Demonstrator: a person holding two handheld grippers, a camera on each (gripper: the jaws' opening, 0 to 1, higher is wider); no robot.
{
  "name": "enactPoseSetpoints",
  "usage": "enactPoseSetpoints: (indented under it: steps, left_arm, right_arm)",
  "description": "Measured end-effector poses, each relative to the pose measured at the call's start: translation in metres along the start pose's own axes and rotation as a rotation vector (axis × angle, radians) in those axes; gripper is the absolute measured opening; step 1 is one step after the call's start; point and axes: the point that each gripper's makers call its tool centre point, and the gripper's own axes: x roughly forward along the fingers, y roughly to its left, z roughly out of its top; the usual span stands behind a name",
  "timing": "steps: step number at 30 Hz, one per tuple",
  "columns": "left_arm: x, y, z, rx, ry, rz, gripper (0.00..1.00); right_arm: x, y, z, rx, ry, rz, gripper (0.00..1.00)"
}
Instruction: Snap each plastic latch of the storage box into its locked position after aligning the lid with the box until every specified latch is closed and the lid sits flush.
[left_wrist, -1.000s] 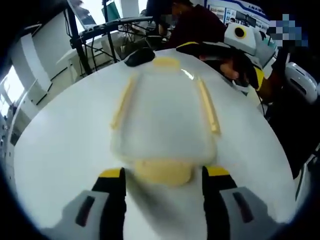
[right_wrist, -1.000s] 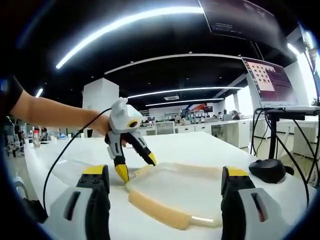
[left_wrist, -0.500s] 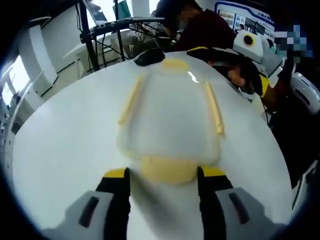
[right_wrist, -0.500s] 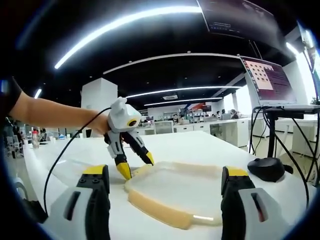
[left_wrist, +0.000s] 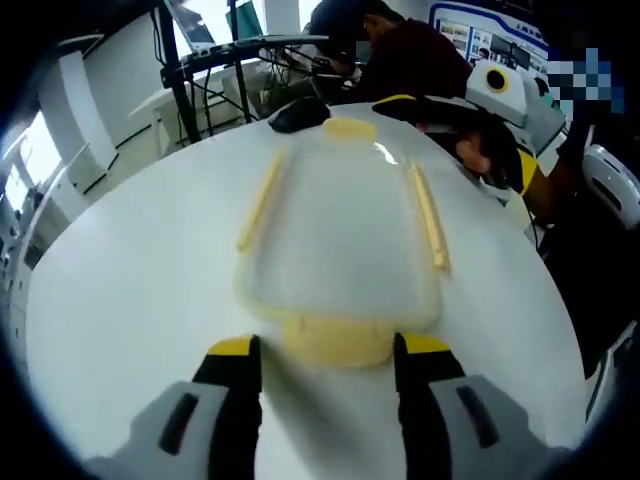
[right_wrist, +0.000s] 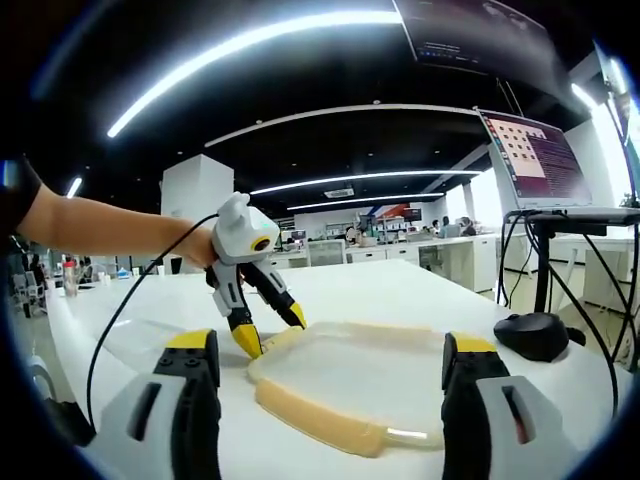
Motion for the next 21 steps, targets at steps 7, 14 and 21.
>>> enactPoseSetpoints:
  steps: [7, 14, 21]
  left_arm:
    - [0.0011, 0.0006, 0.0028, -0.007, -0.019, 0.01, 0.41]
    - [0.0015, 0.0013, 0.0025, -0.009, -0.021, 0.013, 0.41]
    - [0.0013, 0.001, 0.0025, -0.015, -0.021, 0.016, 0.4]
  right_arm:
    - [0.0015, 0.0002, -0.0066, -0.001, 0.025, 0.001, 0.92]
    - [0.0019, 0.0025, -0.006, -0.009, 0.027, 0.004, 0.92]
    - [0.0018, 0.0022, -0.0071, -0.01, 0.032, 0.005, 0.92]
